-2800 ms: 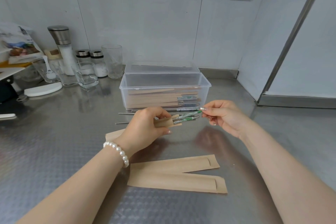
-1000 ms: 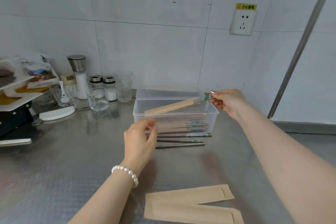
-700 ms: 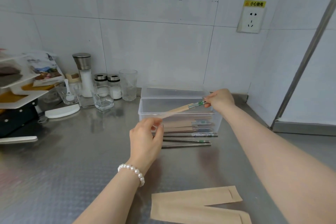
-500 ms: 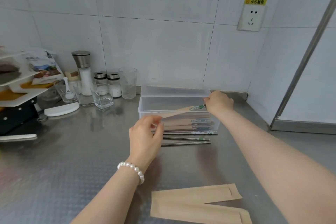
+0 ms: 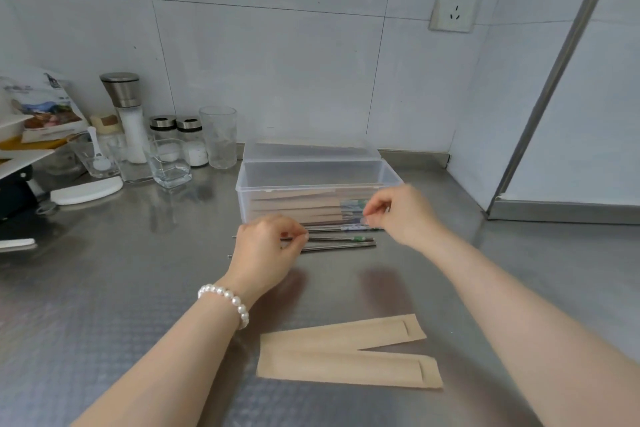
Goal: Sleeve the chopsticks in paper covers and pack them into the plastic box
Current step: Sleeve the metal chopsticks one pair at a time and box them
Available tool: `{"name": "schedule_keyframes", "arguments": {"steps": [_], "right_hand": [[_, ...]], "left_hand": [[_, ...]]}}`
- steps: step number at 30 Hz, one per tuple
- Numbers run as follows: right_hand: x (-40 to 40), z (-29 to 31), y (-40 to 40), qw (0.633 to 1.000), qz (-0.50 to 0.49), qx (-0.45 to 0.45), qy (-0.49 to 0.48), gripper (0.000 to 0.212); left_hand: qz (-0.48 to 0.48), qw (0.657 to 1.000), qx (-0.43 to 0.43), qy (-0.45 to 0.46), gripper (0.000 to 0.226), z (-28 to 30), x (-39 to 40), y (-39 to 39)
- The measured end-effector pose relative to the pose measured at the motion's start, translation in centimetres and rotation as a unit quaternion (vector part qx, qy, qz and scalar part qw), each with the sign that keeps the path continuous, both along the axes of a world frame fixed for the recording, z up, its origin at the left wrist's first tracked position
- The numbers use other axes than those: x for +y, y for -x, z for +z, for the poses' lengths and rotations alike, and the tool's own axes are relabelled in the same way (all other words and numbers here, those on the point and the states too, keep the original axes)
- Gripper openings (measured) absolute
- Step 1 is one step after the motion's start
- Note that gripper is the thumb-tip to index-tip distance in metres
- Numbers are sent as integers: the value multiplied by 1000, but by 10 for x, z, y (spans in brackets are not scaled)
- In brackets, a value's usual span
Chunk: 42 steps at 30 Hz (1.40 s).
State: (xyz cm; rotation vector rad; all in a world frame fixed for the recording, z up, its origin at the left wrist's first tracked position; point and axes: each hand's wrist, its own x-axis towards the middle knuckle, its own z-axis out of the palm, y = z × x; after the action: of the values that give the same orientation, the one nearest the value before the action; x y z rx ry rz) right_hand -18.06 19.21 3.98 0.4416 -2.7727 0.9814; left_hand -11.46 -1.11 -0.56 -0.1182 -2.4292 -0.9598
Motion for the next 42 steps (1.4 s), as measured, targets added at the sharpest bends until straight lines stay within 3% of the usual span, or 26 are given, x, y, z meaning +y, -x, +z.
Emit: {"name": "schedule_keyframes", "arguments": {"steps": [4,9,17,20,23,25,27,30,32,38,42], "right_hand": [[16,-29,-1,990,-33,-36,133,16],[27,-35,2,986,-44,-26,162,5],[32,-39,5,989,-35,-21,143,6],[34,-32,-1,990,12,-53,130,18],[36,-17,-14,984,117,-134,8,20],[37,-10,-21,970,149,-172,-82,18],[35,-6,-25,966,150,-177,-115,19],[33,-6,-27,969,142,-167,-109,20],[33,-7,-28,967,146,-173,-117,19],[32,-6,-29,963,161,-189,-104,15],[31,-3,-32,957,189,-216,-47,14]], "left_hand": [[-9,993,-50,104,17,-9,4,4],[6,989,-73,127,18,-16,6,13],[3,986,-86,143,8,-16,8,16],[-9,986,-81,142,10,-13,9,12],[-75,991,-46,105,20,-2,17,2],[-164,979,-94,75,35,10,29,-12],[-231,954,-151,116,46,18,41,-25],[-272,919,-177,221,49,18,55,-31],[-278,911,-193,237,45,17,58,-32],[-278,906,-253,196,32,16,55,-29],[-257,924,-261,113,27,15,50,-25]]}}
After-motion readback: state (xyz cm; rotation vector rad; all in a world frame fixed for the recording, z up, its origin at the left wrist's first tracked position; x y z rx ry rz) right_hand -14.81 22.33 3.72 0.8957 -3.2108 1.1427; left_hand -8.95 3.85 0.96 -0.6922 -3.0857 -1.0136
